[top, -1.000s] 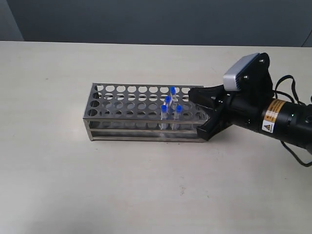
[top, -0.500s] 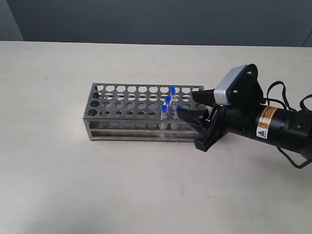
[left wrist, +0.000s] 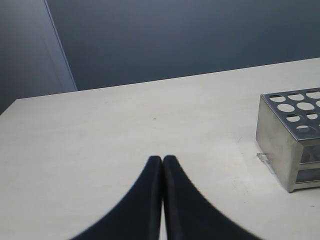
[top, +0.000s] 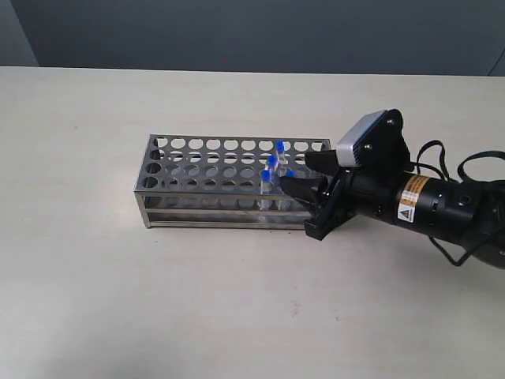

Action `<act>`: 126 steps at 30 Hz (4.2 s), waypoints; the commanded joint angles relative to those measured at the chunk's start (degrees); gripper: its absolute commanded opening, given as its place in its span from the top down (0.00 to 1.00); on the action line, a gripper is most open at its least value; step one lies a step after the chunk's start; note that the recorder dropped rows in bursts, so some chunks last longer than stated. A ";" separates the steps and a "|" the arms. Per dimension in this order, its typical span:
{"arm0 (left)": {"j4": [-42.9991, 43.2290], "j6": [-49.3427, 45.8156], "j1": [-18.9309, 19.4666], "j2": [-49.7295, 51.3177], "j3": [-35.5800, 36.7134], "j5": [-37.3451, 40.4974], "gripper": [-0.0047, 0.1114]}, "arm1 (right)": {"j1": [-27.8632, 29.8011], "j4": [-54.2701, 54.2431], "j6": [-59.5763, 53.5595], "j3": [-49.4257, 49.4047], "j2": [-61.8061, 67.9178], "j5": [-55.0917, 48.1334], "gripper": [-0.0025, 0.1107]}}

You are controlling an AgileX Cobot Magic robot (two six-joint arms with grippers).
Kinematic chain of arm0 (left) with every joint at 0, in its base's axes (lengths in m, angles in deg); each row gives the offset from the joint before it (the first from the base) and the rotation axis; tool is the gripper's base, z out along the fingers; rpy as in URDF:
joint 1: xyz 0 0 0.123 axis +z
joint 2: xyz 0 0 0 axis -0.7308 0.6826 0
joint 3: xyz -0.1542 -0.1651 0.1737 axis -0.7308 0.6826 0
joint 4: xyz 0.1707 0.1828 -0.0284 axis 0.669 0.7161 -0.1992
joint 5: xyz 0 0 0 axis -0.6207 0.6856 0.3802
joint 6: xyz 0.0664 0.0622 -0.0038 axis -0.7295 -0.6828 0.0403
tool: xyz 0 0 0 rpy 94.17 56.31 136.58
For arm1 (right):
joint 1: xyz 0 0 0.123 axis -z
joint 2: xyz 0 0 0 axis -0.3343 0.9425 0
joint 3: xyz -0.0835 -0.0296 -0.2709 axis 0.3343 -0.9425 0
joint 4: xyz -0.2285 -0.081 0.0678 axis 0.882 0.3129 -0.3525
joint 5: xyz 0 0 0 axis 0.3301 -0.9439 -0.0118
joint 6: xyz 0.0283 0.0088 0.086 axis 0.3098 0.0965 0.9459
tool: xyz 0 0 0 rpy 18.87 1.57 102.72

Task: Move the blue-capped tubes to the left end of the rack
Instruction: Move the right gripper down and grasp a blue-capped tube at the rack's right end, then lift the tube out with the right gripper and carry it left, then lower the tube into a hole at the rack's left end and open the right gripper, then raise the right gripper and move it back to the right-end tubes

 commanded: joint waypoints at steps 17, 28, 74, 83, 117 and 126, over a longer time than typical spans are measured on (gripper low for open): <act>0.07 0.03 -0.23 -0.30 -0.18 -0.12 0.95 | -0.26 -0.86 -0.62 2.57 8.48 7.12 0.78; 0.07 0.03 -0.23 -0.30 -0.18 -0.12 0.95 | -0.26 0.27 1.51 2.57 7.99 7.12 0.98; 0.07 0.03 -0.23 -0.30 -0.18 -0.12 0.95 | -17.85 15.29 24.46 49.58 18.05 -23.94 0.99; 0.07 0.03 -0.23 -0.30 -0.18 -0.12 0.95 | -17.85 15.39 25.34 52.40 22.41 -24.20 0.99; 0.07 0.03 -0.23 -0.30 -0.18 -0.12 0.95 | -17.75 22.98 35.13 53.44 16.47 -39.28 0.65; 0.07 0.03 -0.23 -0.30 -0.18 -0.12 0.95 | -17.75 25.77 35.36 49.94 2.36 -49.67 0.65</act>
